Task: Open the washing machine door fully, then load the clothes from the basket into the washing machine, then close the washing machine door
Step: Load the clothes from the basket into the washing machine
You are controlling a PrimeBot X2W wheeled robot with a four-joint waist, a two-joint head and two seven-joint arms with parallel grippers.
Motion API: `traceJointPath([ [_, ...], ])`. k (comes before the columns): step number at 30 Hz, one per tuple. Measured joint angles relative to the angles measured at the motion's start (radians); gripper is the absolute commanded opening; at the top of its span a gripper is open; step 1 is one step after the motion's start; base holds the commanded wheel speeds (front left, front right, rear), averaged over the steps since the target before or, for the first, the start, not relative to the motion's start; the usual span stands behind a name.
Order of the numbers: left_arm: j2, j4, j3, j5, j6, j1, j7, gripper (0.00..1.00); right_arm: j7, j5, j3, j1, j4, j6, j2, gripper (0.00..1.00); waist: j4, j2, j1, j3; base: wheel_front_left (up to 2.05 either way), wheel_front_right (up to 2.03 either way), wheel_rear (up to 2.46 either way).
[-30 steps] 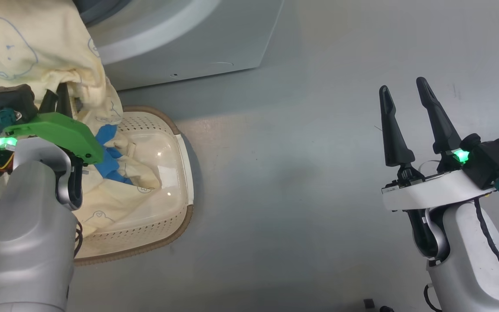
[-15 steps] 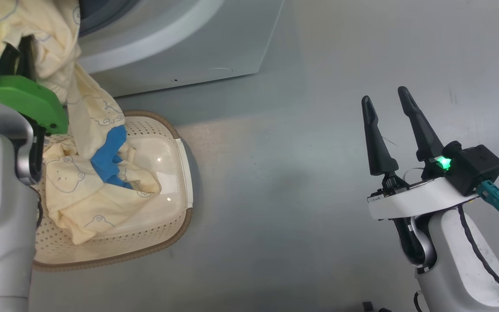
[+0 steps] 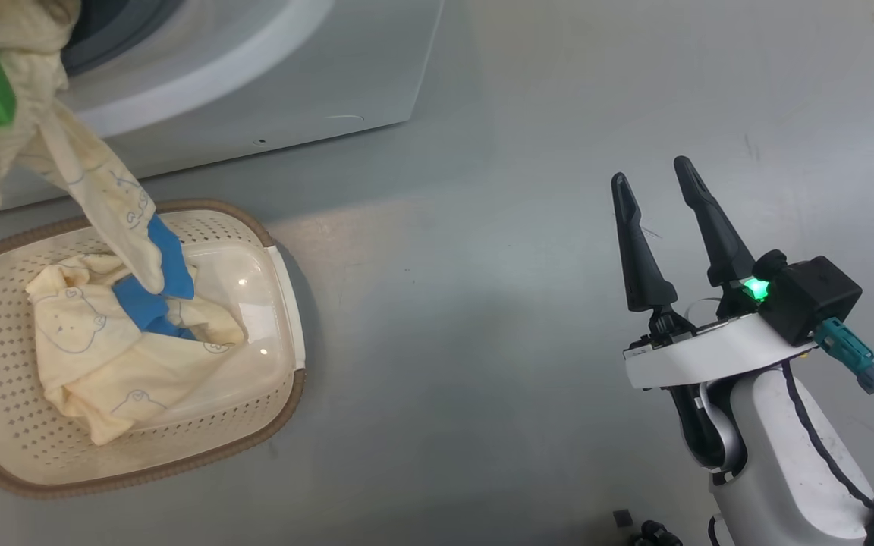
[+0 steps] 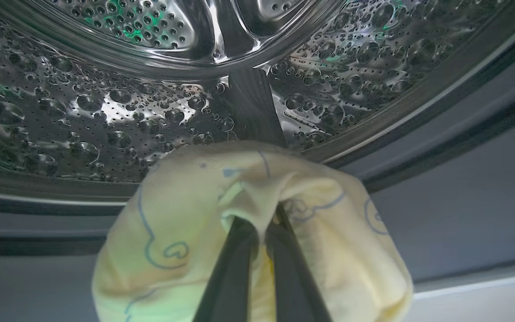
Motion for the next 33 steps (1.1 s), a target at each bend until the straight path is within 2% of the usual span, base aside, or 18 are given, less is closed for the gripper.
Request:
traceJointPath([
  [7, 0.067, -0.005, 0.034, -0.002, 0.010, -0.108, 0.160, 0.00, 0.000, 0.011, 0.032, -0.009, -0.004, 0.000, 0.011, 1.00, -0.029, 0.0000, 0.0000, 0.029, 0.00, 0.00, 0.00],
  [16, 0.160, -0.071, 0.060, 0.050, 0.060, -0.243, 0.198, 0.00, 0.000, 0.031, 0.061, -0.043, -0.012, 0.000, 0.015, 1.00, -0.075, 0.0000, -0.0001, 0.085, 0.00, 0.00, 0.00],
  [24, 0.218, -0.123, 0.047, 0.129, 0.068, -0.333, 0.131, 0.00, 0.000, 0.045, 0.083, -0.073, -0.016, 0.000, 0.017, 1.00, -0.121, 0.0000, -0.0001, 0.138, 0.00, 0.00, 0.00],
  [28, 0.253, -0.150, 0.043, 0.171, 0.074, -0.372, 0.059, 0.00, 0.000, 0.053, 0.094, -0.100, -0.017, 0.000, 0.019, 1.00, -0.144, 0.0000, -0.0001, 0.161, 0.00, 0.00, 0.00],
  [33, 0.259, -0.190, 0.029, 0.210, 0.077, -0.423, -0.050, 0.00, 0.000, 0.054, 0.104, -0.107, -0.017, 0.000, 0.019, 1.00, -0.169, 0.0000, -0.0001, 0.186, 0.00, 0.00, 0.00],
])
